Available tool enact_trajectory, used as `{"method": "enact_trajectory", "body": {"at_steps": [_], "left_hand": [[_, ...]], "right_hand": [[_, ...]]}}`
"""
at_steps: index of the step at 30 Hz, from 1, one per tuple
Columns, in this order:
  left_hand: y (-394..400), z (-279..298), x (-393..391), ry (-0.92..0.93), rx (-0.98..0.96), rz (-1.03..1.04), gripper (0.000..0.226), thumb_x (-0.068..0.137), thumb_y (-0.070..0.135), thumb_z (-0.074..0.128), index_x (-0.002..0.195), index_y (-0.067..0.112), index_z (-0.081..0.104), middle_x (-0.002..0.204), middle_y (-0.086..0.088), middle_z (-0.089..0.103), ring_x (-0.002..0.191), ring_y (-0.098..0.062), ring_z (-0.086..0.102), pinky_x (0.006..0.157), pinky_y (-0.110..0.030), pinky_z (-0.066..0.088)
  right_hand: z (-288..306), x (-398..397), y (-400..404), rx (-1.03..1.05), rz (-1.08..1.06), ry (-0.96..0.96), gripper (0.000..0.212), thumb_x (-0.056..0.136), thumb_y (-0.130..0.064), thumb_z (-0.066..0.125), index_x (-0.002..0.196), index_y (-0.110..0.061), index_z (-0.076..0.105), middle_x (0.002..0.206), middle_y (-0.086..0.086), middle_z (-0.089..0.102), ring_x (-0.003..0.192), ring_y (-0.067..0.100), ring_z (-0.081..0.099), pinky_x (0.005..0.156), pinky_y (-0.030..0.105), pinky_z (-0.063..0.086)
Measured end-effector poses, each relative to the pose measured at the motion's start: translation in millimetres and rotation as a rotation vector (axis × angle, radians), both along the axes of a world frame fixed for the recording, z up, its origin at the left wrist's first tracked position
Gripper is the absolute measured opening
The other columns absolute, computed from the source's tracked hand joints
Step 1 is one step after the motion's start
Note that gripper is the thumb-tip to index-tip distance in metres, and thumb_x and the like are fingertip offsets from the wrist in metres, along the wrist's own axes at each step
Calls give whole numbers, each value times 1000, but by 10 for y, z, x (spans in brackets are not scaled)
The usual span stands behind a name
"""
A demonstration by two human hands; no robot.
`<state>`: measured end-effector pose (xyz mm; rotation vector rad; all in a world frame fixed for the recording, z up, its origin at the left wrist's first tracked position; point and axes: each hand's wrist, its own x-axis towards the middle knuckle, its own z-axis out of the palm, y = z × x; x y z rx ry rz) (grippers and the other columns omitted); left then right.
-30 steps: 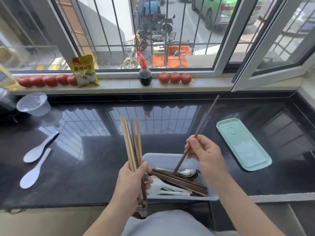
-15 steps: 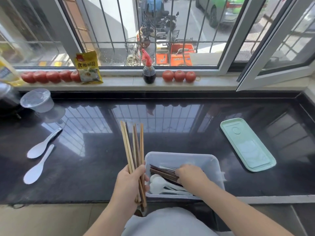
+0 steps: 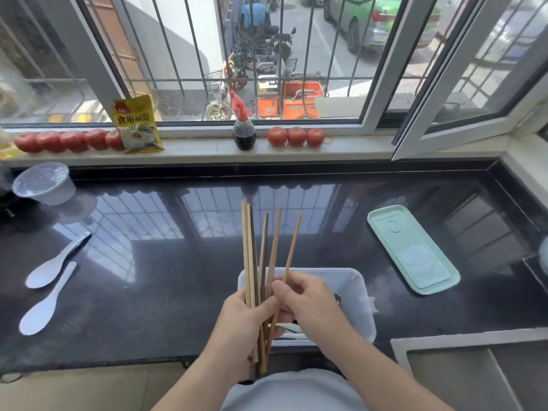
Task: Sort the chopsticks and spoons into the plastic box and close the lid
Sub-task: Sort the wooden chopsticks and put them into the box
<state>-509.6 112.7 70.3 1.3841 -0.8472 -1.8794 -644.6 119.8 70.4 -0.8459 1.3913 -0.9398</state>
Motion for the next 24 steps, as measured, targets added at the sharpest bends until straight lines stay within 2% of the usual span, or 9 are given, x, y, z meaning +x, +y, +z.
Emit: {"method": "enact_trajectory", "body": {"at_steps": [2,5,7,10,12,15,17,19,24], "left_hand": [[-12,-19,21,-19,27,46,13,93,5,70,105,3,68,93,-20,78,84,-34,77,69,-40,59],[-41,-116,134,-87,48,223,11,95,3,66,106,0,64,81,-15,75,63,-25,66,55,-34,50],[-59,-199,247,-143,49,324,10,98,8,65,105,1,64,70,-11,69,53,-18,54,49,-30,42],[-89,-229,383,-183,65,409,18,99,17,65,102,-1,65,67,-10,62,52,-18,50,49,-31,42],[-110,-209,426,-164,79,463,14,99,16,64,102,3,66,76,-11,66,55,-19,51,51,-32,43],[-114,-171,409,-127,102,468,10,100,12,61,104,5,68,79,-12,66,55,-19,53,53,-33,45],[-104,-171,384,-109,104,462,11,100,10,60,104,5,69,75,-10,65,53,-18,54,50,-31,44],[-84,-172,357,-111,111,452,11,100,9,60,104,4,69,71,-8,65,51,-17,54,49,-31,44],[-71,-163,349,-110,113,456,11,100,6,59,106,1,67,69,-9,63,51,-18,52,46,-29,40]], "right_hand": [[49,-86,-33,-3,-107,-47,22,104,-16,54,91,-3,64,83,12,69,76,25,70,75,42,63],[153,-398,-98,-182,-188,14,24,107,-20,47,91,-8,61,71,8,63,68,21,62,68,35,58],[94,-637,-149,-253,-23,308,22,108,-24,47,98,-18,66,66,-1,59,62,14,54,62,25,48],[-288,-879,-189,-62,494,890,26,106,-32,46,95,-22,67,79,-7,62,76,15,54,71,32,44],[-603,-858,-130,98,696,976,30,103,-20,43,75,-13,52,74,-2,49,71,19,44,64,37,33],[-924,-700,-124,126,727,1034,34,94,-3,44,62,-16,40,76,2,42,65,23,42,58,35,32],[-968,-554,-177,104,685,1074,32,95,-4,45,70,-19,58,90,4,49,73,28,52,66,34,44],[-965,-443,-208,67,674,1081,29,97,-8,44,95,-18,71,102,7,53,86,32,56,79,36,49],[-995,-427,-226,67,723,1114,25,98,-23,55,122,-21,63,118,5,55,107,30,54,88,36,44]]}}
